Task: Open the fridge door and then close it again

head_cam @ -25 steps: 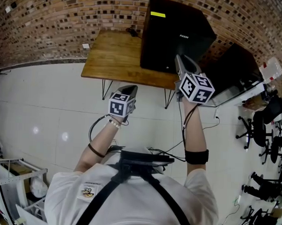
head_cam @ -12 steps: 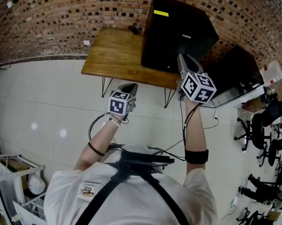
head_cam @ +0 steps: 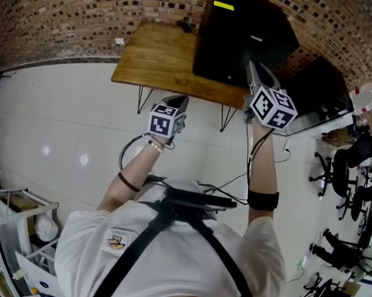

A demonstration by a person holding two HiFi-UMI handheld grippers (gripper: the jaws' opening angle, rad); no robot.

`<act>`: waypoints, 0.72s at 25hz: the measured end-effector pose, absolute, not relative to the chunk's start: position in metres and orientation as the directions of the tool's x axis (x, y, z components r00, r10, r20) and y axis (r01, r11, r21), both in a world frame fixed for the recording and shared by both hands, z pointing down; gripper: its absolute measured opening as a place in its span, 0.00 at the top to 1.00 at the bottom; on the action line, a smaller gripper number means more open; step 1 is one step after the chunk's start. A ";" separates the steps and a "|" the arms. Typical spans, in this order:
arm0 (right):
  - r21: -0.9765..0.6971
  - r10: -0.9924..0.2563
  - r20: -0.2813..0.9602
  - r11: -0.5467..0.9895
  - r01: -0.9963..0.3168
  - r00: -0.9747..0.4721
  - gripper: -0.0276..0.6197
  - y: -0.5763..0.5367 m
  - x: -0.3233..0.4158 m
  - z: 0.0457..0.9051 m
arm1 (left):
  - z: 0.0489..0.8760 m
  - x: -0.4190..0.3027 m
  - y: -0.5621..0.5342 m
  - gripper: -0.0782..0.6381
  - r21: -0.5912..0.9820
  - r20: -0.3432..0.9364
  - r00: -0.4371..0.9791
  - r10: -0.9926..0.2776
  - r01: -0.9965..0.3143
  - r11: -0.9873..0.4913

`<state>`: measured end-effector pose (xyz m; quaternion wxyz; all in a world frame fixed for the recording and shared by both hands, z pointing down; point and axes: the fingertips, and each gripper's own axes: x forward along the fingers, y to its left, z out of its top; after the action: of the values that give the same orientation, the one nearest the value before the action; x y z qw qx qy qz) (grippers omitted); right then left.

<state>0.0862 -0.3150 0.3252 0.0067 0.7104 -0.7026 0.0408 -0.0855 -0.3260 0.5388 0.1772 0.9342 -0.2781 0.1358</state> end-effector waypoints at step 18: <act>-0.039 -0.998 0.055 -0.024 -0.999 0.022 0.78 -0.322 0.090 0.322 | 0.535 -0.076 -0.332 0.89 0.249 0.335 0.828 -0.450 -0.538 -0.805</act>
<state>0.0903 -0.3216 0.3222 0.0054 0.7148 -0.6985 0.0332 -0.0759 -0.3319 0.5349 0.1689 0.9409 -0.2625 0.1311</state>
